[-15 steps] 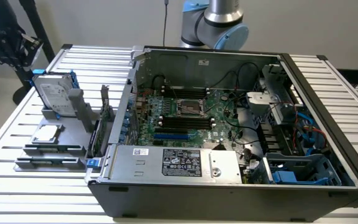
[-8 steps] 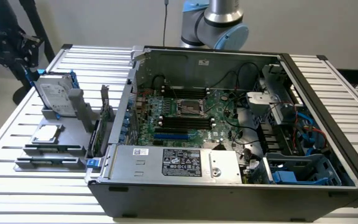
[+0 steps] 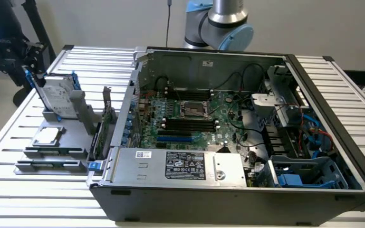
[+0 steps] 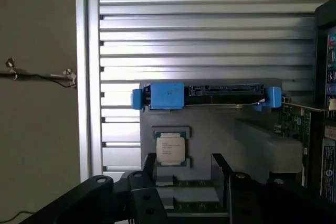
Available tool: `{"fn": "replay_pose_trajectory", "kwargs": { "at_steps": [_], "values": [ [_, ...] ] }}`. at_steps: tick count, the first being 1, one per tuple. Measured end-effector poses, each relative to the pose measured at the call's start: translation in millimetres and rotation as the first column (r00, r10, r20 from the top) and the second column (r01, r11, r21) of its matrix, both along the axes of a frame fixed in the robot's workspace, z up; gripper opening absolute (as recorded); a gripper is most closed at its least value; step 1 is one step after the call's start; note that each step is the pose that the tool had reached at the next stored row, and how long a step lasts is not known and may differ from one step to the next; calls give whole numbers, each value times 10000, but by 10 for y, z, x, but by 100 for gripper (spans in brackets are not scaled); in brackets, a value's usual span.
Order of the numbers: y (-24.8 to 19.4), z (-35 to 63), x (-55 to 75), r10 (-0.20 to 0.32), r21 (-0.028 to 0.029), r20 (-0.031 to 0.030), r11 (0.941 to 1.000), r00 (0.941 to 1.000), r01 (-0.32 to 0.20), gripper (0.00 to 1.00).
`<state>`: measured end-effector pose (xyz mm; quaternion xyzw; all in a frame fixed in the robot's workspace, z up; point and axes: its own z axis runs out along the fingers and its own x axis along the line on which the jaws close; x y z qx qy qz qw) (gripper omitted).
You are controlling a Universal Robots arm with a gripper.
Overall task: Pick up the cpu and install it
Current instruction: 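Pick up the cpu and move it towards the insertion slot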
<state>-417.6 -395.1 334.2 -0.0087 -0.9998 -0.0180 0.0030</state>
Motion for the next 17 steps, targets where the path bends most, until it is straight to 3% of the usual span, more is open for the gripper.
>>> {"fn": "replay_pose_trajectory", "kwargs": {
  "at_steps": [17],
  "values": [
    [-102, -300, -1, 801, 16, -73, 9968, 9968, -800, 54]
  ]
}}
